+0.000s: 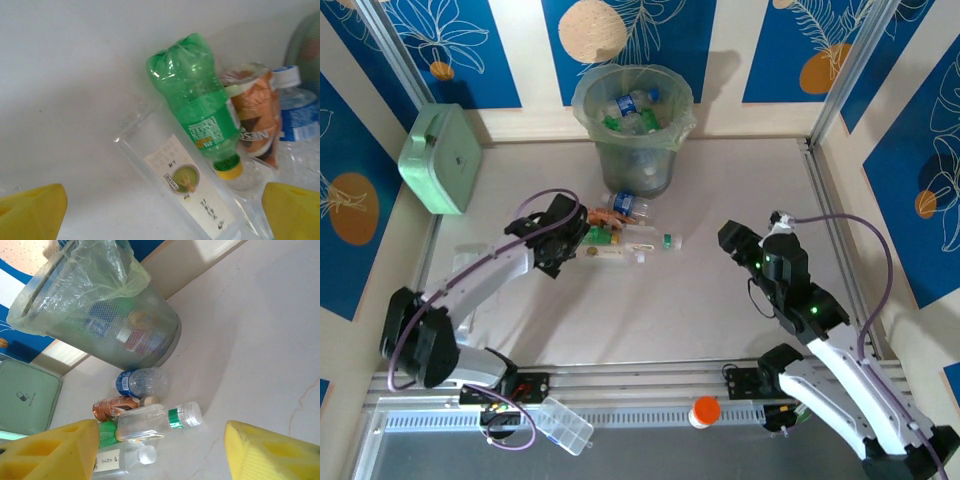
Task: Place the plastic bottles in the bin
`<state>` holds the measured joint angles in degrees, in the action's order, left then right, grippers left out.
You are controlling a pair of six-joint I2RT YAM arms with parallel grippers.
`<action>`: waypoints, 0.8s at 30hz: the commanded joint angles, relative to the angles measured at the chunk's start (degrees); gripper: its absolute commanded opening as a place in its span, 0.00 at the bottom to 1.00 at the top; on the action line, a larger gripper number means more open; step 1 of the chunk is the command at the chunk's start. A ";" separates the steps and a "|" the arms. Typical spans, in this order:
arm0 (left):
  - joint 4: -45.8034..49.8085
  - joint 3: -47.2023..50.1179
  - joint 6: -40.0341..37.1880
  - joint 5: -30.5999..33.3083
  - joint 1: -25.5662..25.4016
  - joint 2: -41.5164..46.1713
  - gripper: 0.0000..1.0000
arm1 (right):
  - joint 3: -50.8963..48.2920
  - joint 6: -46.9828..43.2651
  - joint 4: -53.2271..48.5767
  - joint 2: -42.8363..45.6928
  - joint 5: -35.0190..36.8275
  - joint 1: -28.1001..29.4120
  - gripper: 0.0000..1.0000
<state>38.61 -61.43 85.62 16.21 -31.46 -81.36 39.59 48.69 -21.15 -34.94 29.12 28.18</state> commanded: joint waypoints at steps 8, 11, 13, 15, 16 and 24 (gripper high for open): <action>-1.16 -5.33 6.45 -4.15 0.68 -12.22 0.99 | -2.44 -2.46 0.16 4.00 0.64 -0.15 0.67; -1.21 -5.37 6.91 -4.72 0.62 -14.40 1.00 | -2.59 -2.54 -0.12 4.11 0.29 -0.71 0.67; -1.69 -4.82 6.92 -4.60 0.61 -15.45 1.00 | -2.84 -2.54 0.12 4.33 -0.24 -1.17 0.67; -1.70 -4.35 7.05 -4.52 0.61 -16.42 1.00 | -3.28 -2.45 0.53 4.35 -1.02 -1.62 0.67; -1.85 -4.23 7.10 -4.43 0.61 -16.83 1.00 | -3.53 -2.37 0.81 4.35 -1.53 -1.85 0.67; -1.55 -4.10 6.22 -4.30 0.67 -18.92 0.94 | -3.89 -2.36 0.71 4.21 -2.75 -3.13 0.67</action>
<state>35.42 -65.43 90.02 12.43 -31.33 -98.43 35.86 46.96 -21.34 -31.29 27.05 25.45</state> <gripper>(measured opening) 0.944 0.672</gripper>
